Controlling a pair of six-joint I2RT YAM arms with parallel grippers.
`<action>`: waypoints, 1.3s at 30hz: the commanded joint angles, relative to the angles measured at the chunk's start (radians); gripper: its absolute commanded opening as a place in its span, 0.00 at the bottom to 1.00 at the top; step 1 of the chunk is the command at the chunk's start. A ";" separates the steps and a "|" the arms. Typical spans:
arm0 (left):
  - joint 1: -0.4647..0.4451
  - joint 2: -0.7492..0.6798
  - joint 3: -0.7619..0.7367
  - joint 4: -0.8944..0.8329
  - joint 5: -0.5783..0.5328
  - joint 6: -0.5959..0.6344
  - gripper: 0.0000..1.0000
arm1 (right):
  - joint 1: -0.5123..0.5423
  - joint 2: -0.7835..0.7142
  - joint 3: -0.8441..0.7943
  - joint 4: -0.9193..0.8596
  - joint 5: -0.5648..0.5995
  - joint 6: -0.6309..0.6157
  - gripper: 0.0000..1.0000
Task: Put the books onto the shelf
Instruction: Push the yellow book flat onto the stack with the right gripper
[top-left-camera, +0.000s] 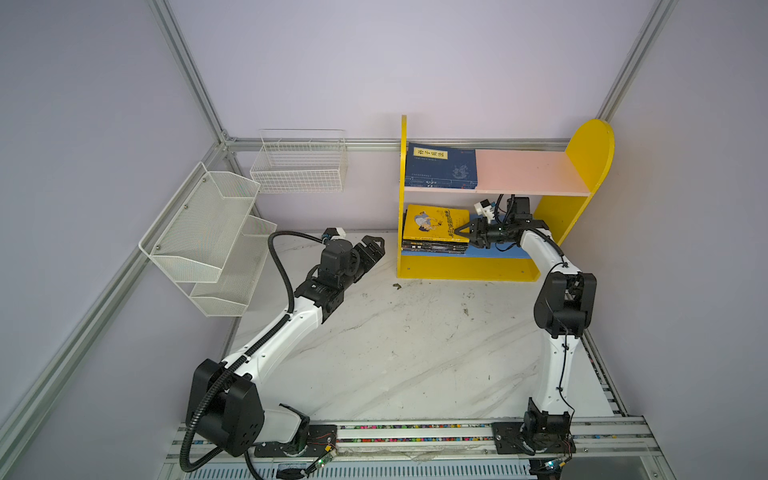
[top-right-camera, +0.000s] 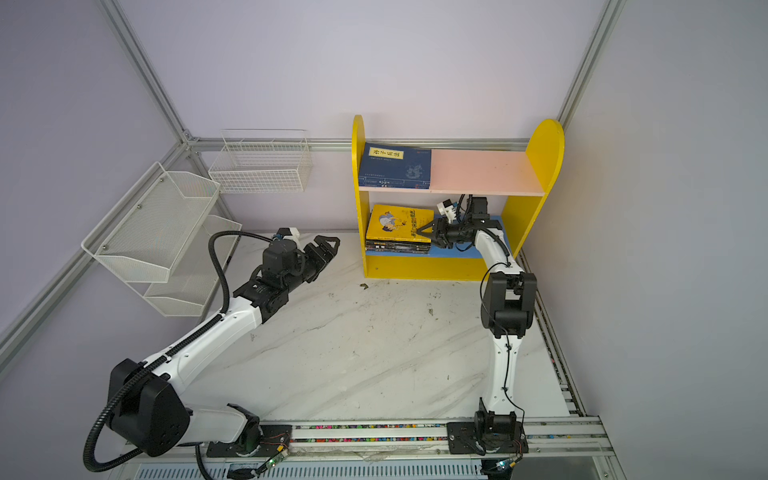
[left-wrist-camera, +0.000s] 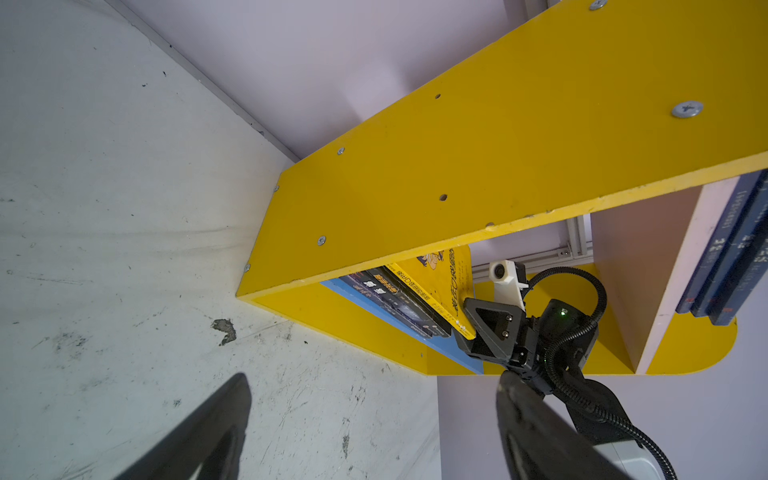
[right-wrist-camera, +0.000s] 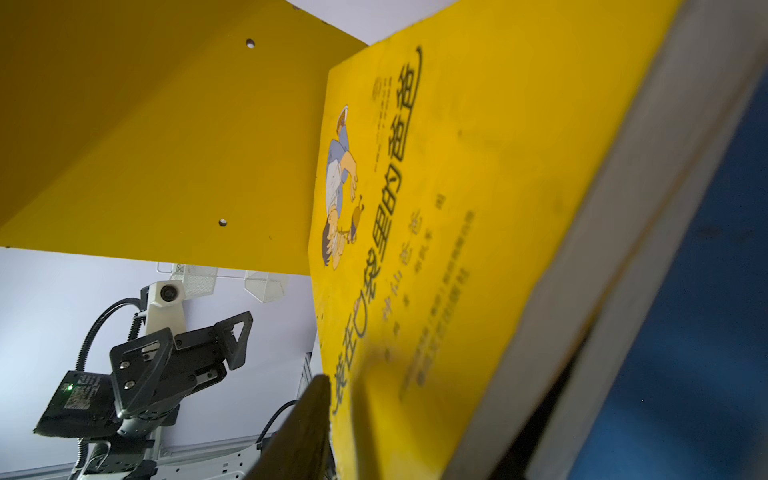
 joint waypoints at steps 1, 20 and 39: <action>0.005 -0.004 -0.034 0.031 0.005 -0.007 0.91 | -0.003 -0.032 -0.012 -0.064 0.177 -0.015 0.49; 0.009 -0.023 -0.041 0.021 -0.004 0.007 0.91 | -0.003 -0.221 -0.188 0.241 0.515 0.171 0.56; 0.029 -0.020 -0.046 0.022 0.017 0.006 0.91 | 0.032 -0.269 -0.374 0.700 0.523 0.388 0.28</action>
